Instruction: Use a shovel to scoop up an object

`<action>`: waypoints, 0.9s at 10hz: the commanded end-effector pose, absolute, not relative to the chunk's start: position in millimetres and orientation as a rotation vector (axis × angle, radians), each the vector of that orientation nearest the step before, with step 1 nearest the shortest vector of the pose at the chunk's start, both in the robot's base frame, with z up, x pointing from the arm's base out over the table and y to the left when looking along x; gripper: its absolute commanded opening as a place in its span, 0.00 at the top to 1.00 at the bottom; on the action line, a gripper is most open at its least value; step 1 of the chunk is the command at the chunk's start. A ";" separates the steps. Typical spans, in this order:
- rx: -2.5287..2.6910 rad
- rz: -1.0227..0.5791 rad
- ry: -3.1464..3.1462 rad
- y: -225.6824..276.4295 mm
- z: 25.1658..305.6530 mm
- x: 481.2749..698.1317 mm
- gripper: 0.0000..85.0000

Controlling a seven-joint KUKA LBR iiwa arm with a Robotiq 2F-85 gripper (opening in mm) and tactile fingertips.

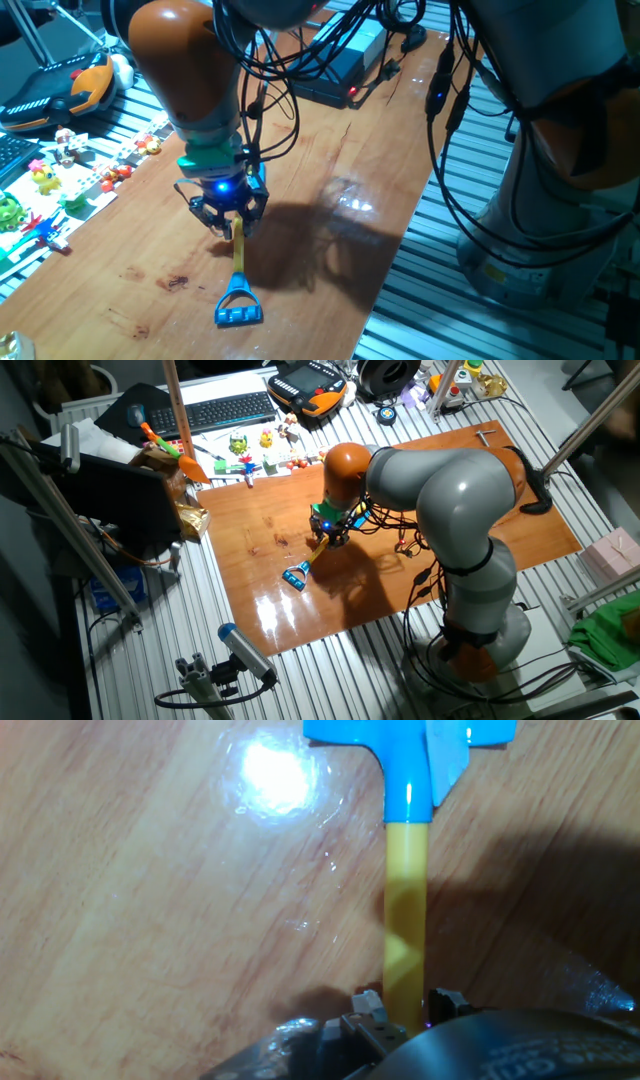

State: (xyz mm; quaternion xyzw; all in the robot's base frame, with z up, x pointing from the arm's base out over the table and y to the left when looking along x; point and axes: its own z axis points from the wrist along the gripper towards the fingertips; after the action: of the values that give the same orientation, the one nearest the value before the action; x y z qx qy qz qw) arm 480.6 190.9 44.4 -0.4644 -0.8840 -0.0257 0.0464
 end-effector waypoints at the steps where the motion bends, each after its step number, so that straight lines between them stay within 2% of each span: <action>1: -1.409 -0.072 -2.697 190.2 46.5 482.1 0.61; 3: -1.381 -0.080 -2.696 185.2 55.9 488.1 0.63; 4: -1.358 -0.083 -2.703 181.1 61.7 492.6 0.67; 5: -1.340 -0.099 -2.701 176.8 67.0 495.9 0.72; 8: -1.256 -0.127 -2.732 159.5 86.4 506.1 0.99; 9: -1.214 -0.121 -2.752 151.1 94.7 508.5 0.99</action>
State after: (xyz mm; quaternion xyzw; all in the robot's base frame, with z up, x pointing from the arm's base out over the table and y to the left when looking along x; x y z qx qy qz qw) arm 508.6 150.7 95.3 -0.4020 -0.9125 -0.0395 0.0653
